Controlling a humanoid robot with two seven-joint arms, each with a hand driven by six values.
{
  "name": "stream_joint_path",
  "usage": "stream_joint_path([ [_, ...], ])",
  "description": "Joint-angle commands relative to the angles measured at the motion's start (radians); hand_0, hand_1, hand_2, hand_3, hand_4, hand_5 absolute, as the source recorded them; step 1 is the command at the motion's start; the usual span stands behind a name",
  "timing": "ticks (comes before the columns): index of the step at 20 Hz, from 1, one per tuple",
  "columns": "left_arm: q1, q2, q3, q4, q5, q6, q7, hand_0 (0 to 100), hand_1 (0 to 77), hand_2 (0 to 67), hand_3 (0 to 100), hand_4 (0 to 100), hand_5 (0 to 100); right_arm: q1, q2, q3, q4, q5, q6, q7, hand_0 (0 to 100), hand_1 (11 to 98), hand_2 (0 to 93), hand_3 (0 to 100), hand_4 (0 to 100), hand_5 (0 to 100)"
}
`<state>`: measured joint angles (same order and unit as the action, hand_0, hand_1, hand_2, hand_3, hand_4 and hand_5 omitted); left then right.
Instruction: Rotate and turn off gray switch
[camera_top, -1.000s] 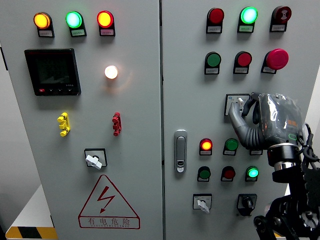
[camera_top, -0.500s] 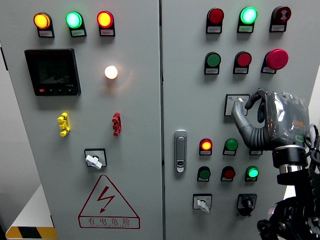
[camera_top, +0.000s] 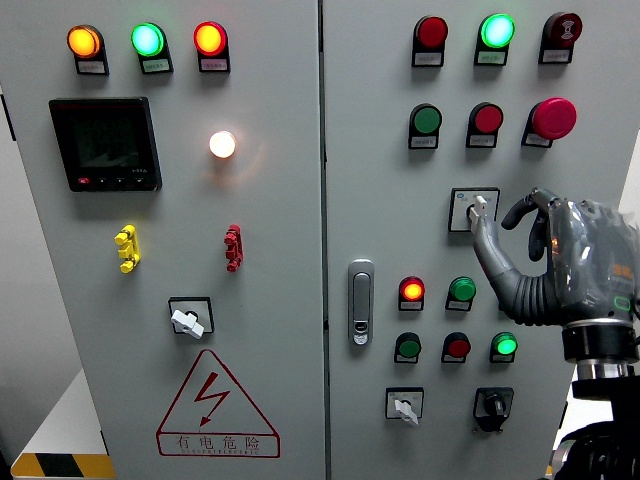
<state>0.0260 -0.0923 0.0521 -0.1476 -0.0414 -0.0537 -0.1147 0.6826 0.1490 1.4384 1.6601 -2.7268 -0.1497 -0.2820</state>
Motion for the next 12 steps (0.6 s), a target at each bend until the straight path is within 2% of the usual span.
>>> stream_joint_path([
  [1,0.000,-0.001,0.000,0.000,0.000,0.000,0.000,0,0.0,10.1,21,12,12,-0.029,-0.0003,-0.009,0.036,-0.004,-0.001,0.000,50,36.3,56.2,85,69,90],
  [3,0.000,0.000,0.000,0.000,0.000,0.000,0.001,0,0.0,10.1,21,12,12,-0.066,0.0013,-0.012,0.072,-0.004,0.001,0.004,50,36.4,52.7,78,63,87],
  [6,0.000,0.000,0.000,0.000,0.000,0.000,0.001,0,0.0,10.1,21,12,12,-0.101,0.0028,-0.018,0.112,-0.005,0.001,0.007,50,36.8,45.2,63,48,77],
  [7,0.000,0.000,0.000,0.000,0.000,0.000,0.001,0,0.0,10.1,21,12,12,-0.112,0.0028,-0.018,0.125,-0.005,0.002,0.015,50,37.0,43.0,62,47,75],
  [9,0.000,0.000,0.000,0.000,0.000,0.000,0.001,0,0.0,10.1,21,12,12,-0.130,0.0028,-0.019,0.148,-0.019,0.002,0.018,49,38.4,34.9,49,35,61],
  [12,0.000,0.000,0.000,0.000,0.000,0.000,0.001,0,0.0,10.1,21,12,12,-0.159,0.0043,-0.019,0.187,-0.031,0.004,0.020,48,39.2,27.0,40,25,49],
])
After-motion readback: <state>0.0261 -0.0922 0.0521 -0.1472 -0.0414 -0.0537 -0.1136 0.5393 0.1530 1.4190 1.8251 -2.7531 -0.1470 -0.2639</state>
